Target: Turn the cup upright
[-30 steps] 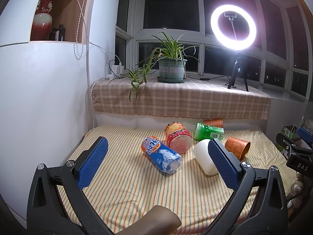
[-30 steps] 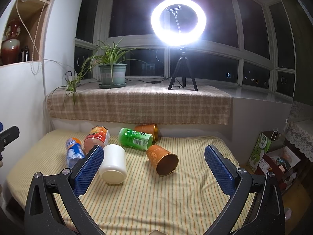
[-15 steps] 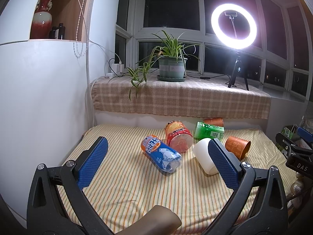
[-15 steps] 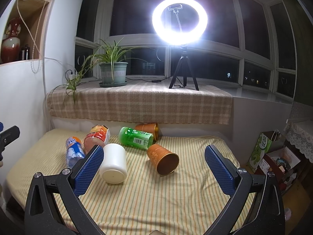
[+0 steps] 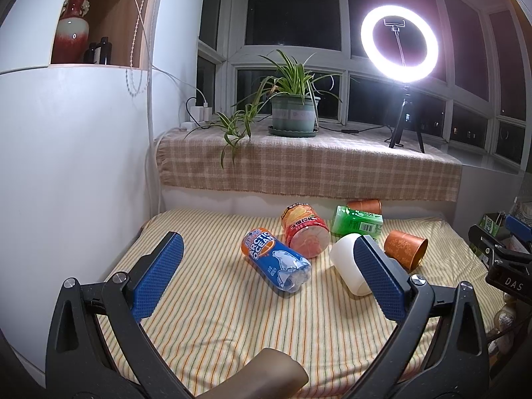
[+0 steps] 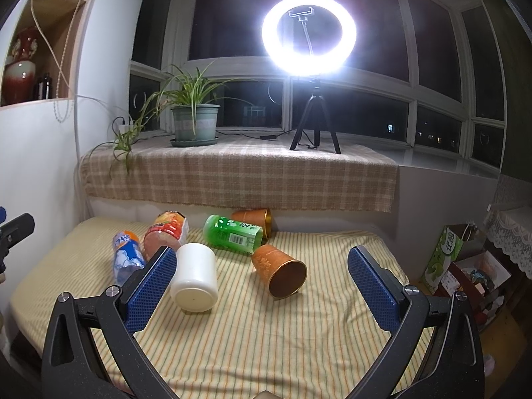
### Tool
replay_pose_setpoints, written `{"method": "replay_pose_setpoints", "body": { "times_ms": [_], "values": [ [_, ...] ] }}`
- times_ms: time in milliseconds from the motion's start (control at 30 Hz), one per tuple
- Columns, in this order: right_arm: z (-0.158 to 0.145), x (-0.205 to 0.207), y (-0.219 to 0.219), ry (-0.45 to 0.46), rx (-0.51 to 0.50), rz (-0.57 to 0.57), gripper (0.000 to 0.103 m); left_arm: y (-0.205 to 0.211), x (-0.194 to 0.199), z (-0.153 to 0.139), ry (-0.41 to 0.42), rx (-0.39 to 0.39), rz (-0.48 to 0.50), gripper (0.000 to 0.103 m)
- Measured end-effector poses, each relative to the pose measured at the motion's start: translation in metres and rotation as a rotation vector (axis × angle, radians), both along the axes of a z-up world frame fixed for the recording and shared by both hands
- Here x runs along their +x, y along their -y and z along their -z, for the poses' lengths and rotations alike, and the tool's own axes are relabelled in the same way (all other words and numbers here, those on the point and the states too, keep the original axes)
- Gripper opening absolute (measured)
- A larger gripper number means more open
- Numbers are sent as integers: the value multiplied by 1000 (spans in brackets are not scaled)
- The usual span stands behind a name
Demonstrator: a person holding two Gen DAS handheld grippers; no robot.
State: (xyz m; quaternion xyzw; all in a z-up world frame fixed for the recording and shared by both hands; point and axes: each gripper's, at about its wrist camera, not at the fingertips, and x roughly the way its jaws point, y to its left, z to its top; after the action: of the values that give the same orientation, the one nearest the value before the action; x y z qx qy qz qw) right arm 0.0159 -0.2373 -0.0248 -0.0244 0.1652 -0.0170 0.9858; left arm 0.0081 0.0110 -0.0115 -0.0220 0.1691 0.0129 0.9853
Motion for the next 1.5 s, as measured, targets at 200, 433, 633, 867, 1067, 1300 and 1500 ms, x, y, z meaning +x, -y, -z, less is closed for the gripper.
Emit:
{"method": "replay_pose_setpoints", "body": {
  "times_ms": [200,433,633,867,1067,1300,1500],
  "values": [
    [0,1,-3,-4,-5,-3,103,-2,-1,3,-3,0,-2,103],
    [0,5,-8,-10,-15,-20,103,-7,-5,14,-10,-2,-11,103],
    [1,12,-14,-20,-21,-47,103,-12,-4,12,-21,-5,-29,103],
    [3,32,-35,-49,-37,-167,103,-32,-6,15,-52,-24,-69,103],
    [12,68,-54,-154,0,-324,103,-53,-6,23,-101,-53,-98,103],
    [28,113,-88,-331,39,-533,102,-77,-9,37,-160,-96,-131,103],
    [41,146,-114,-472,71,-626,102,-91,-15,46,-181,-115,-151,103]
  ]
}}
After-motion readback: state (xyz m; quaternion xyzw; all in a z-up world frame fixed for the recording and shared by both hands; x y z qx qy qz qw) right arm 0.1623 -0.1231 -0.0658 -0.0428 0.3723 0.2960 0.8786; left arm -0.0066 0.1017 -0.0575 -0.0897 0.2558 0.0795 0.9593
